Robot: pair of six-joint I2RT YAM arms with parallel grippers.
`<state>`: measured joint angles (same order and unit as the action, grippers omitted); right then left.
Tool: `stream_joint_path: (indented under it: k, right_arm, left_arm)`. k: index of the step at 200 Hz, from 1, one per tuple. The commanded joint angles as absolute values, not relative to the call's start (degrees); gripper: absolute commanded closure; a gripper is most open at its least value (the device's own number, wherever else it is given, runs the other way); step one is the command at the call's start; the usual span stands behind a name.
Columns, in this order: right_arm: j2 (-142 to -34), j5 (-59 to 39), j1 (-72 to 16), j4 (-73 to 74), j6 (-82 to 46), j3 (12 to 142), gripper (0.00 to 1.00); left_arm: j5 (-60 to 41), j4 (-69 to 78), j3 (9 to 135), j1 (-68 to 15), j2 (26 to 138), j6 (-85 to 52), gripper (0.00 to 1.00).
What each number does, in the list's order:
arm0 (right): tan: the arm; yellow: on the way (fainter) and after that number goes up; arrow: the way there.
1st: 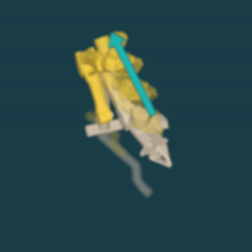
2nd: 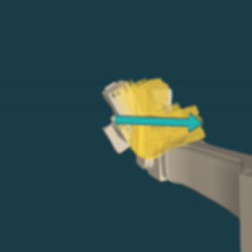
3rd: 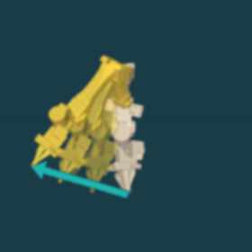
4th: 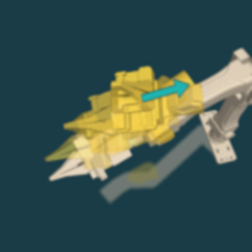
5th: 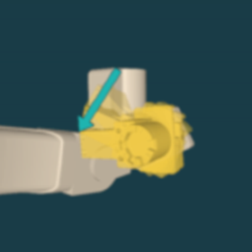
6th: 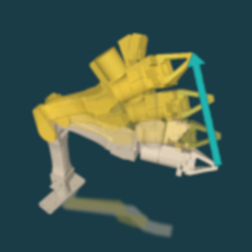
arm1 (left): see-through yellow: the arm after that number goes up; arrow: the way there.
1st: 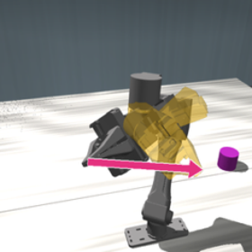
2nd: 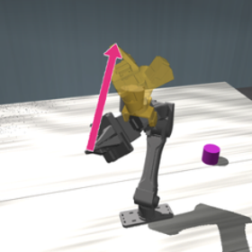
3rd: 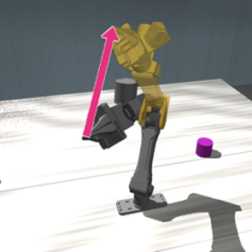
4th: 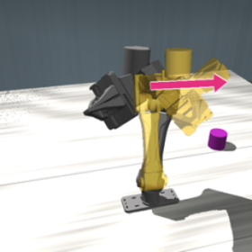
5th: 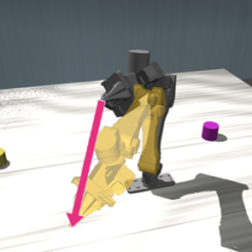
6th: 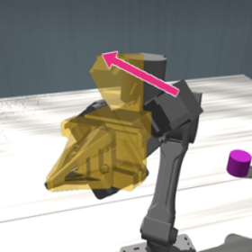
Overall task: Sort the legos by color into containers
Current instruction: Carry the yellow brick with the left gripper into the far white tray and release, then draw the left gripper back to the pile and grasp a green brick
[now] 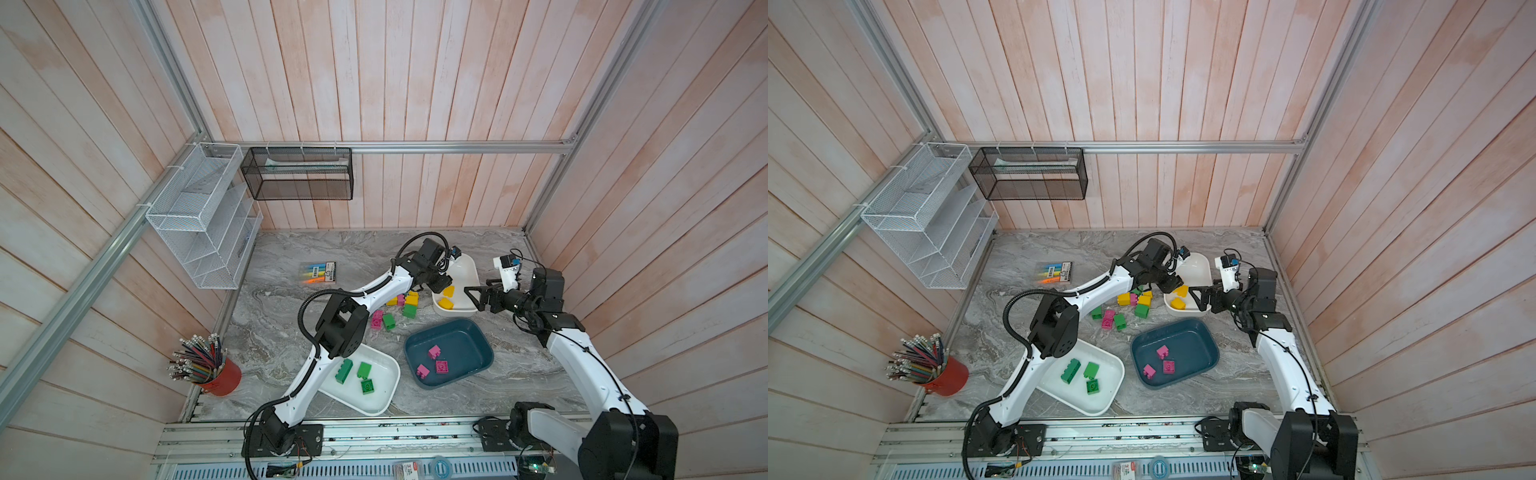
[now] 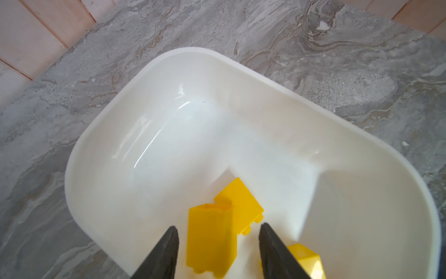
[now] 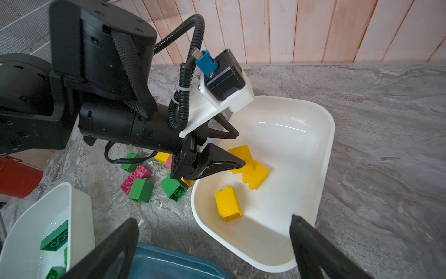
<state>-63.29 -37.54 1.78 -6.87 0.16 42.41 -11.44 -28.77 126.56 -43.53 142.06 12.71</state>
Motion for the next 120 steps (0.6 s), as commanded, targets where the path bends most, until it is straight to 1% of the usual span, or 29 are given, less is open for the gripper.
stream_joint_path:
  k: [1,17,34,65,86,106,120]
  right_arm:
    - [-62.73,-37.62,2.11,-6.41,-0.16,42.45,0.02]
    - [-62.82,-38.33,2.11,-5.98,-0.46,42.45,0.02]
    - [-62.70,-39.22,2.11,-5.79,-0.54,42.45,0.02]
    - [-62.75,-41.21,2.08,-5.64,-0.71,42.37,0.02]
    - [-62.96,-42.26,2.02,-4.90,-1.05,42.10,0.02]
    - [-63.46,-43.13,1.78,-4.23,-1.48,42.02,0.02]
    - [-63.80,-43.68,0.97,-3.55,-1.80,41.86,0.02]
  left_arm:
    - [-10.39,-30.14,124.98,-43.57,137.47,13.71,0.36]
    - [-9.43,-31.22,122.43,-43.59,133.36,13.57,0.32]
    - [-5.94,-32.58,118.41,-43.42,128.01,12.02,0.30]
    - [0.50,-33.01,103.71,-42.39,114.83,3.83,0.26]
    - [5.25,-33.68,92.80,-41.93,106.38,-2.16,0.27]
    - [10.14,-38.31,86.27,-40.69,101.24,-8.31,0.27]
    - [10.55,-40.41,82.02,-38.82,98.48,-12.50,0.28]
